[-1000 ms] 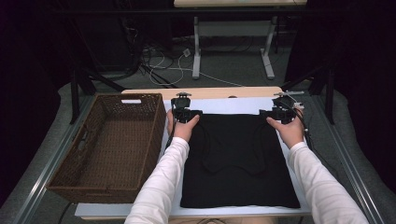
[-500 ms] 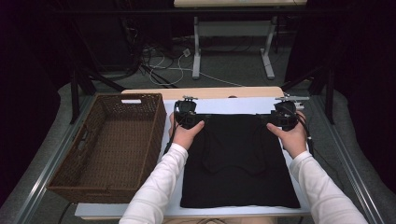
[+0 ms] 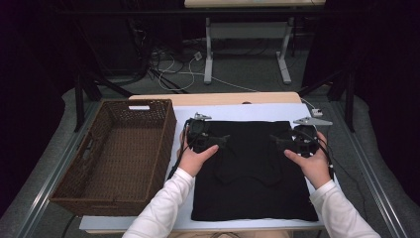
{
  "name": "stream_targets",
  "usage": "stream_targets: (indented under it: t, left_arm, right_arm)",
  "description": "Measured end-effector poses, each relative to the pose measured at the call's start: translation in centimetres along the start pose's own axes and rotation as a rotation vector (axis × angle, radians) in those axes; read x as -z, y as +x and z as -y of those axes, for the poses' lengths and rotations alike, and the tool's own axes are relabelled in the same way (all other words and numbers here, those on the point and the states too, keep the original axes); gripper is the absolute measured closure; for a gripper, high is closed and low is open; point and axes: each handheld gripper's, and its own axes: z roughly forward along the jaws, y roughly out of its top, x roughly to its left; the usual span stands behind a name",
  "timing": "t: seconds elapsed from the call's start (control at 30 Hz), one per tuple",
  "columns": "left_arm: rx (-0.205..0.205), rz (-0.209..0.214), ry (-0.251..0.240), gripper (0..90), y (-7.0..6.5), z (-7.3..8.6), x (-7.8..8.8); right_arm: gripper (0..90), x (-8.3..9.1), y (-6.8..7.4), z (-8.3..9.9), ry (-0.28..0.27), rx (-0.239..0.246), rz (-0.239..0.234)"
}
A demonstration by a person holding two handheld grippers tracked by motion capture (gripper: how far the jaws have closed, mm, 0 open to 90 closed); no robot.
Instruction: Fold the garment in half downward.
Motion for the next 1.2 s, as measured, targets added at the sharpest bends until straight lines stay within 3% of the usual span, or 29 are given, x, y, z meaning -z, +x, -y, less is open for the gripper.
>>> stream_targets:
  t: [0.2,0.27,0.4,0.5,0.6,0.63,0.7,0.83,0.93,1.2]
  left_arm:
    - [0.004,0.013,0.001,0.4,0.0,2.1,0.6]
    - [-0.004,-0.004,0.001,0.3,0.1,2.6,0.6]
    - [0.004,0.017,0.005,0.3,0.1,3.4,0.6]
    - [0.007,0.057,0.005,0.3,-0.1,4.4,0.7]
    - [-0.023,0.069,0.038,0.3,-0.3,4.7,0.7]
    - [-0.063,0.062,0.054,0.3,-0.7,5.2,0.8]
    - [-0.084,0.071,0.054,0.3,-1.0,5.6,0.9]
    - [-0.075,0.084,0.036,0.4,-1.3,6.2,0.8]
    - [-0.091,0.08,0.049,0.5,-1.3,6.7,0.6]
    - [-0.053,0.09,0.065,1.7,-1.1,7.6,-0.1]
  right_arm:
    - [15.7,0.3,1.1,2.1,0.01,0.012,-0.025]
    - [15.7,0.3,1.4,2.6,0.017,0.017,-0.03]
    - [15.6,0.4,1.9,3.6,0.018,0.016,-0.042]
    - [15.5,0.5,2.2,4.3,0.023,0.029,-0.038]
    - [15.5,0.6,2.4,5.0,0.019,0.03,-0.041]
    - [15.5,0.7,2.6,5.3,0.022,0.031,-0.044]
    - [15.5,0.9,2.8,5.9,0.024,0.03,-0.048]
    - [15.5,1.1,3.3,7.0,0.018,0.05,-0.046]
    - [15.6,1.3,3.6,7.5,0.005,0.06,-0.039]
    - [15.6,1.0,3.8,8.3,0.002,0.085,-0.03]
